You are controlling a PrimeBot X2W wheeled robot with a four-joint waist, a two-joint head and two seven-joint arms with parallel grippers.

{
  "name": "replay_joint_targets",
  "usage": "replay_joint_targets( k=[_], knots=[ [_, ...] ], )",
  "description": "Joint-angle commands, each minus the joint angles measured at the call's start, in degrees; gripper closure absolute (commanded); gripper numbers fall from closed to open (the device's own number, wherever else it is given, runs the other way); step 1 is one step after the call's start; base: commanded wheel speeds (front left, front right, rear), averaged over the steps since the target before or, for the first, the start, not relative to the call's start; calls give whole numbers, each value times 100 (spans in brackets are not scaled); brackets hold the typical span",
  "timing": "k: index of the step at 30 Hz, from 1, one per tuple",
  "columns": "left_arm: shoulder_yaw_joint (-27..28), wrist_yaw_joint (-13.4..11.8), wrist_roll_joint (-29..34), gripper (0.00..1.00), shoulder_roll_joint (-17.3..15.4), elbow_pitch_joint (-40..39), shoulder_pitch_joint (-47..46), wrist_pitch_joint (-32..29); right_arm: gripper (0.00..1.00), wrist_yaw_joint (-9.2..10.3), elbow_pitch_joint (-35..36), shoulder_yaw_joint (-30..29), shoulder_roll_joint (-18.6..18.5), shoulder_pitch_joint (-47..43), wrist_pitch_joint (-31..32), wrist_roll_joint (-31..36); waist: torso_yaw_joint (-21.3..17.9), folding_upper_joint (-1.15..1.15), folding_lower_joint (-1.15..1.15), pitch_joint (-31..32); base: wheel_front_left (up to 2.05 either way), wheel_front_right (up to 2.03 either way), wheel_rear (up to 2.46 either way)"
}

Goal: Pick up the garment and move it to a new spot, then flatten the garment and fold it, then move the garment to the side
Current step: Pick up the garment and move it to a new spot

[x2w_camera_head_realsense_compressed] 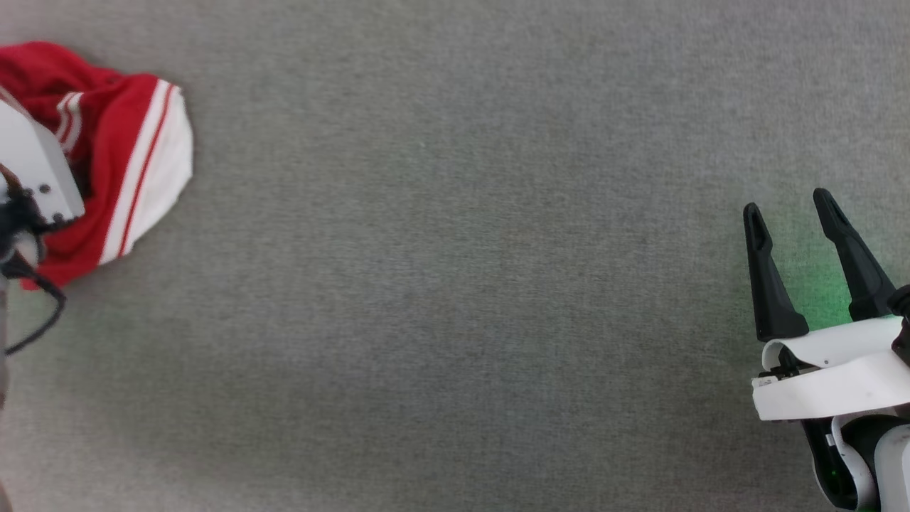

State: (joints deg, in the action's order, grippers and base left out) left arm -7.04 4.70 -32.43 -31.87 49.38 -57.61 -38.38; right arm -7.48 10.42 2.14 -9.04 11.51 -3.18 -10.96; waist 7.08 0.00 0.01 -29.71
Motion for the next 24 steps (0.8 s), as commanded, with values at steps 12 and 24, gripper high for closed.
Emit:
replay_joint_targets(
  k=[12,24],
  knots=[
    [-161,113,7,100,315,1234,-339,585,0,-2,48,-30,35,81,101,-45,-270,0,-1,-206,0,0,0],
    [-490,282,149,100,-234,1192,-899,1387,0,-2,-370,28,145,-215,-64,-169,26,0,-1,863,0,0,0]
  ],
)
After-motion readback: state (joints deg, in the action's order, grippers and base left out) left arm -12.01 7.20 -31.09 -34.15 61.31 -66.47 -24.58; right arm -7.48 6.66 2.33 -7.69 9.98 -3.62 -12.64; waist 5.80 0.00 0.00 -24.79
